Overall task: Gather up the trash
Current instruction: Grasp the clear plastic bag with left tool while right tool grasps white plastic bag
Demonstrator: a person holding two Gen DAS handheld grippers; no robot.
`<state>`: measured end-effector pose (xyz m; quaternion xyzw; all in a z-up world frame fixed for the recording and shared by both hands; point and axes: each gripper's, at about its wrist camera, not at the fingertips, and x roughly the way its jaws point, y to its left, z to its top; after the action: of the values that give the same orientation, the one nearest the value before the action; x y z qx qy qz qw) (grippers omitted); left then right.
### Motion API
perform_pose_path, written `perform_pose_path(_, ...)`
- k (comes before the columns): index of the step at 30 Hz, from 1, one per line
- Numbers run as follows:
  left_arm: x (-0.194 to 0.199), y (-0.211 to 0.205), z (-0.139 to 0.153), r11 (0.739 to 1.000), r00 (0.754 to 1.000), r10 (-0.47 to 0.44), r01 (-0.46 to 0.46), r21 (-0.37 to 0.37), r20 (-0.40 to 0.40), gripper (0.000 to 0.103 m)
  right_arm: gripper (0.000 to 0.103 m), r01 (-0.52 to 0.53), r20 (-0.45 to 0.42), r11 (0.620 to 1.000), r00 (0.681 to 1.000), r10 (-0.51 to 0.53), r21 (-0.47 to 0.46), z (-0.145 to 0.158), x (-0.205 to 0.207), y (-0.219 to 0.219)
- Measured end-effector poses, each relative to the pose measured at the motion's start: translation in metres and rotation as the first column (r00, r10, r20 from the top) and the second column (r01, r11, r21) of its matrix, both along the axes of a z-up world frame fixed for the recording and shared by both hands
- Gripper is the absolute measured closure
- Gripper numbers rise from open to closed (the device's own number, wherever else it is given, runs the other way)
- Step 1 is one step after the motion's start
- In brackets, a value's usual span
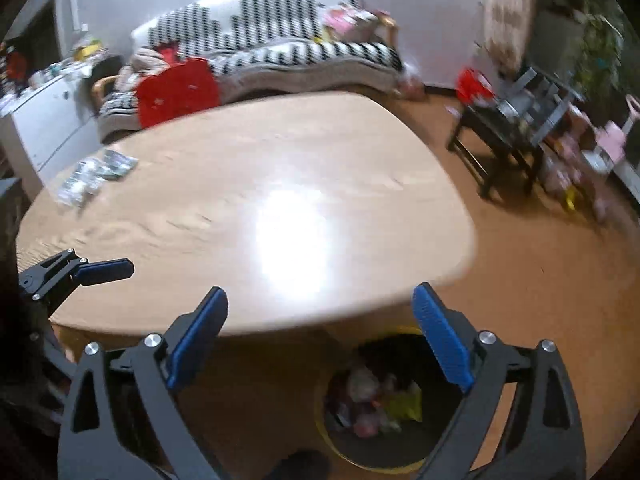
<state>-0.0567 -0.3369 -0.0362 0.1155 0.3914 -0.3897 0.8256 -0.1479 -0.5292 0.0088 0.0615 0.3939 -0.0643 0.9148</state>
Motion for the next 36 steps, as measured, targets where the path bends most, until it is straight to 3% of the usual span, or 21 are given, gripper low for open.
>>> perform_pose_path(3,0.029,0.064,0.007,0.992,0.992,0.122,-0.122,0.007,0.020,0.007,0.012,-0.081,0.031,0.996,0.996,0.080,0.029,0.016,0.033,0.048)
perform_pose_path(7,0.068,0.149,0.020,0.955,0.954,0.297,-0.297,-0.006,0.034,0.007,0.012,-0.194,0.034,0.980,0.981,0.192,0.044,0.026,0.084,0.122)
perform_pose_path(11,0.097,0.233,0.026,0.889,0.888,0.458,-0.458,-0.022,0.029,0.007,0.012,-0.287,0.045,0.956,0.958,0.285,0.059,0.028,0.121,0.190)
perform_pose_path(16,0.115,0.321,0.026,0.801,0.801,0.599,-0.598,-0.036,0.013,0.007,0.013,-0.379,0.044,0.923,0.925,0.377,0.068,0.023,0.159,0.265)
perform_pose_path(18,0.125,0.342,0.024,0.777,0.777,0.629,-0.629,-0.032,-0.005,0.007,0.016,-0.405,0.036,0.911,0.914,0.403,0.076,0.018,0.176,0.291)
perform_pose_path(24,0.168,0.370,0.012,0.742,0.742,0.670,-0.670,-0.011,-0.021,0.007,0.027,-0.419,0.016,0.899,0.907,0.420,0.126,-0.003,0.219,0.331)
perform_pose_path(29,0.211,0.375,-0.008,0.712,0.711,0.694,-0.701,-0.038,-0.113,0.007,0.036,-0.395,-0.007,0.901,0.915,0.403,0.178,-0.029,0.254,0.342)
perform_pose_path(36,0.254,0.370,-0.032,0.684,0.681,0.711,-0.728,-0.051,-0.176,0.007,0.045,-0.379,-0.012,0.893,0.919,0.394,0.241,-0.056,0.288,0.351)
